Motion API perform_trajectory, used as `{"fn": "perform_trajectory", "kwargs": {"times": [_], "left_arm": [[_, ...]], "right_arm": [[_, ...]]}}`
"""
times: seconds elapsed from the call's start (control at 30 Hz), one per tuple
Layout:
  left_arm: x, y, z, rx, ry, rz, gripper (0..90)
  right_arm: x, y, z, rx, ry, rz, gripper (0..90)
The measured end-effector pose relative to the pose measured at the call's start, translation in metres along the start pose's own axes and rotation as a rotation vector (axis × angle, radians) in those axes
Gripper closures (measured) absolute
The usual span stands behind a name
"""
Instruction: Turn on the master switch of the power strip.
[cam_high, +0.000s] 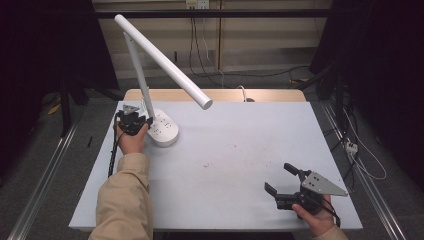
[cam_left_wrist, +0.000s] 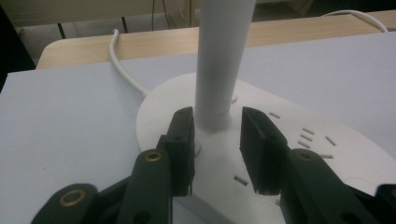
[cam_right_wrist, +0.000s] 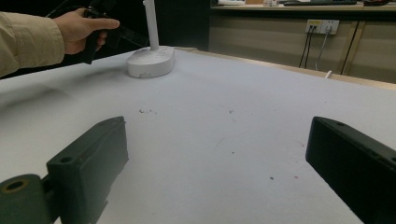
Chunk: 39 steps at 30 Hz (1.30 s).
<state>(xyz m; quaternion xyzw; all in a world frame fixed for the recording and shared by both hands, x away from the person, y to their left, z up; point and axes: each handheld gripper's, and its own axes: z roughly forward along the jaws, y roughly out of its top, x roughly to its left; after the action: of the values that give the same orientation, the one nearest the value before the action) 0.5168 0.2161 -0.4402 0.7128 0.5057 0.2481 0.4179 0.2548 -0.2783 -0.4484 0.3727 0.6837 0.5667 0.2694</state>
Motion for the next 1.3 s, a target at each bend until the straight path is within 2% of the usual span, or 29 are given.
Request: {"fn": "perform_trajectory", "kwargs": {"times": [0.23,0.57,0.73,0.8,1.07,1.23,1.3], "left_arm": [[0.001,-0.002,-0.006,-0.011,-0.019,-0.045,51.6],[-0.003,-0.006,-0.013,-0.002,-0.079,-0.058,29.5],[-0.009,-0.003,-0.020,-0.007,-0.108,-0.041,25.5],[-0.013,-0.003,-0.022,-0.014,-0.122,-0.047,23.5],[-0.020,-0.013,-0.031,-0.007,-0.147,-0.038,18.3],[-0.022,-0.017,-0.040,-0.021,-0.165,-0.042,16.7],[-0.024,-0.017,-0.043,-0.020,-0.167,-0.024,15.3]], "right_arm": [[0.000,0.000,0.001,-0.003,-0.002,0.000,5.2],[0.000,0.001,0.002,-0.002,-0.001,-0.004,5.2],[0.000,0.001,0.000,-0.002,-0.001,-0.003,5.2],[0.000,0.001,0.000,-0.004,-0.003,-0.006,5.3],[0.000,0.002,-0.001,-0.008,-0.004,-0.006,5.3],[0.001,0.002,0.000,-0.009,-0.001,-0.008,5.2],[0.001,0.002,0.000,-0.007,-0.001,-0.009,5.2]]}}
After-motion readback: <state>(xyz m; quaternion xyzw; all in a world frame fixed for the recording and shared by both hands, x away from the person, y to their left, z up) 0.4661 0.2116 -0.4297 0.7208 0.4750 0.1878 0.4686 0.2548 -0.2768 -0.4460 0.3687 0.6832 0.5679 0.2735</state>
